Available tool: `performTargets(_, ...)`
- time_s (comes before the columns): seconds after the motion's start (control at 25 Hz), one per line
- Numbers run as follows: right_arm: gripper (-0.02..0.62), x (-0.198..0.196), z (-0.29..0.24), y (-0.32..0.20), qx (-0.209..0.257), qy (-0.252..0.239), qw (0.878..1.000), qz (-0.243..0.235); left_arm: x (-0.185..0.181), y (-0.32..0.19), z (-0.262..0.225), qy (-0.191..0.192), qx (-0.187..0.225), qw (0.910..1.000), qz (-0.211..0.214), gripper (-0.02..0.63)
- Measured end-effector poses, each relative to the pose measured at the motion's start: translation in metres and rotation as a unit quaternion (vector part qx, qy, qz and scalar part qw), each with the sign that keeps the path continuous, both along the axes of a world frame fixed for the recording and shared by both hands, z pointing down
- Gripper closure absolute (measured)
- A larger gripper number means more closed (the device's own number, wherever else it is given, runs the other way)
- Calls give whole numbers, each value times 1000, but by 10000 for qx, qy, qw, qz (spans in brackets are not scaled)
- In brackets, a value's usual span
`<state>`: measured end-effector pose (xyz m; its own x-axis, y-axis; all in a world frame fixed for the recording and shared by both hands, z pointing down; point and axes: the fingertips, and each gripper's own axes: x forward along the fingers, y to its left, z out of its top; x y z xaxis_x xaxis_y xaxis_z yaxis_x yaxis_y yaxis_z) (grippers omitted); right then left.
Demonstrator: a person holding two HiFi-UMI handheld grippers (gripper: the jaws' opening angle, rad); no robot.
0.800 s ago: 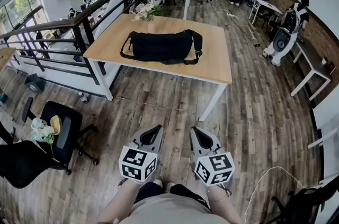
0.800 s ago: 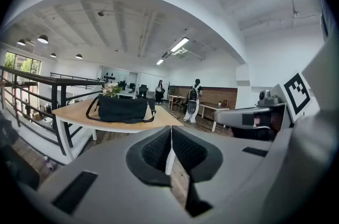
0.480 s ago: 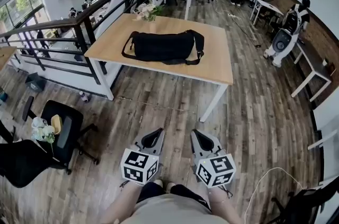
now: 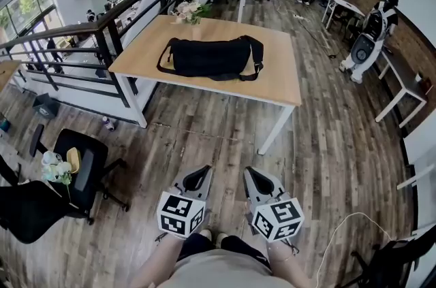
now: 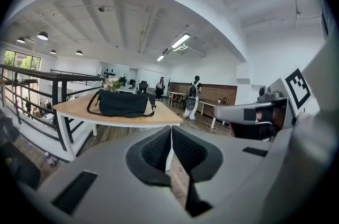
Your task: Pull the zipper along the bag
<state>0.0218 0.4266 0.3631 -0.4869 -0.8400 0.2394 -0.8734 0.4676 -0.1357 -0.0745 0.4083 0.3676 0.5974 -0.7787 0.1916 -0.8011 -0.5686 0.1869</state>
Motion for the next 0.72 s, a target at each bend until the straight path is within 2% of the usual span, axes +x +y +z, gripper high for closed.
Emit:
performTargets(0.16,589,-4,-3,-2,-37,11,10000,32,5,-3,0,-156,148,9992,350,586)
performTargets(0.28,589,-8,0,-8,-2,196,9998,76,-3,-11,2,-261,106,9989,376,586)
performTargets(0.36,589,-12,4,-10,-25,292,9995,115,-11,-15,0,-196,103,9991,356,584)
performTargets(0.56,588,-15,12,-15,-156,328,9988,314,-17,-15,-7,70,233,9977,639,585)
performTargets(0.72,589,-3,18,-17,-278,132,9982,515,-17,-20,-2,0,201,9973,712,586)
